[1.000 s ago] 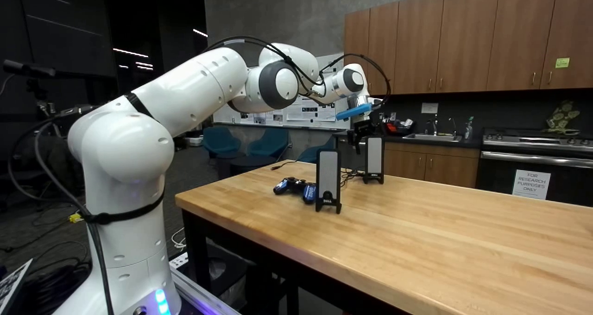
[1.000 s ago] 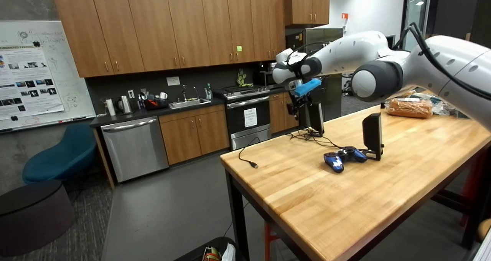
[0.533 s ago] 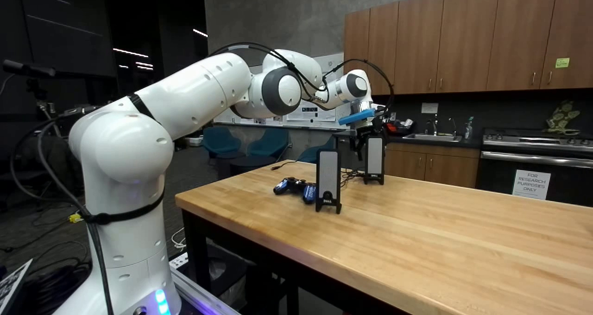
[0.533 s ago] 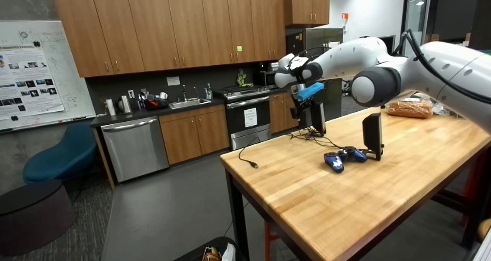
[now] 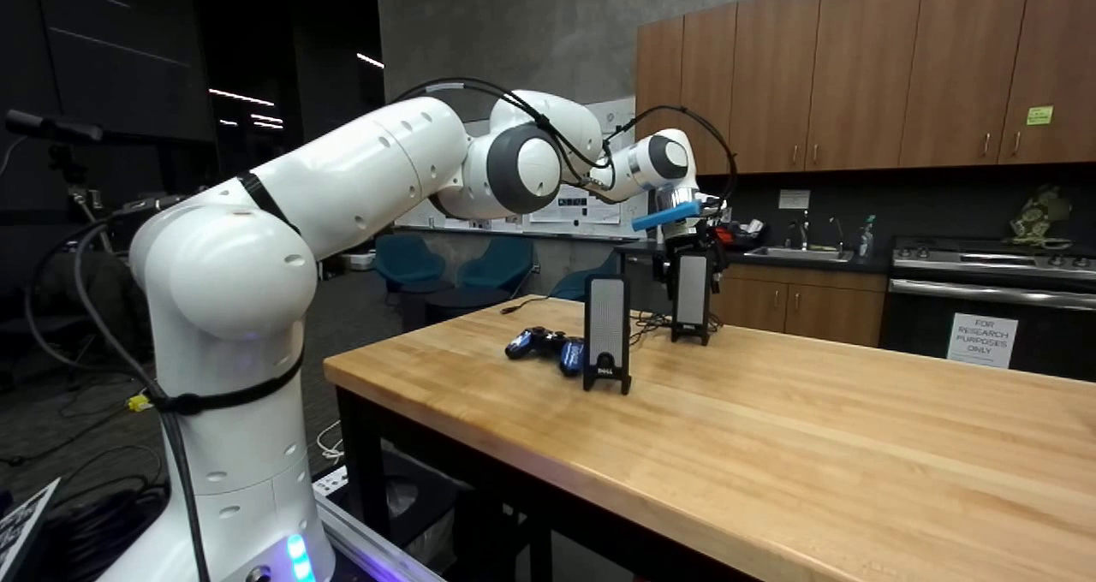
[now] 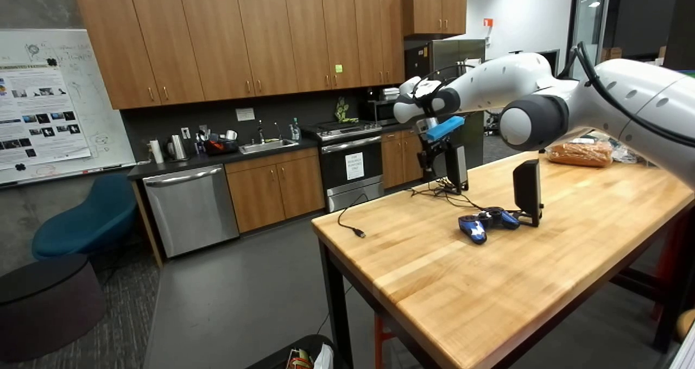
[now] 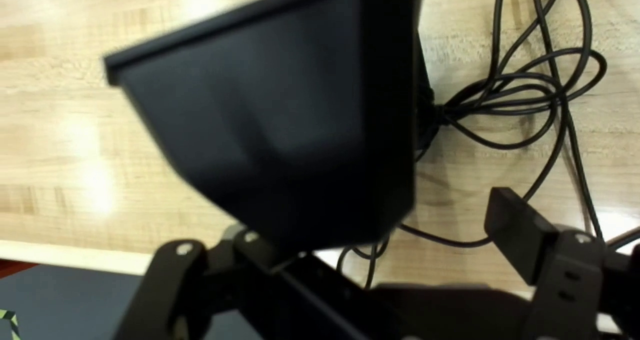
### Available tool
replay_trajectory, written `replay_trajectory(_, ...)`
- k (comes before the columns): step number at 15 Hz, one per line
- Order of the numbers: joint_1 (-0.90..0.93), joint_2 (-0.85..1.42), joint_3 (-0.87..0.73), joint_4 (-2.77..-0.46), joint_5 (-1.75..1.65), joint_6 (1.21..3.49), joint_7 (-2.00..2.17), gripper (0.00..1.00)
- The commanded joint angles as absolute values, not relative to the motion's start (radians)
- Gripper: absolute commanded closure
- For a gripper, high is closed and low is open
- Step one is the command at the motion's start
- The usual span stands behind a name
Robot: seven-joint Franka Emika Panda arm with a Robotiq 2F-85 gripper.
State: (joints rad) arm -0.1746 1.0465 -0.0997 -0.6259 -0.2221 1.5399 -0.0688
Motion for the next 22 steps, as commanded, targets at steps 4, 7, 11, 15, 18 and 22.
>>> replay_trajectory(4, -0.178, 1.053, -0.108, -0.611, -0.238, 1.483, -0.09, 0.0)
replay_trajectory(7, -0.174, 1.052, -0.111, -0.625, -0.249, 1.467, -0.099, 0.0)
replay_trajectory(11, -0.179, 1.046, -0.114, -0.643, -0.257, 1.45, -0.105, 0.0)
replay_trajectory(15, -0.186, 1.031, -0.127, -0.674, -0.271, 1.444, -0.111, 0.0)
replay_trajectory(18, -0.19, 1.018, -0.141, -0.702, -0.277, 1.446, -0.115, 0.0)
replay_trajectory(22, -0.195, 0.997, -0.148, -0.755, -0.279, 1.452, -0.131, 0.0)
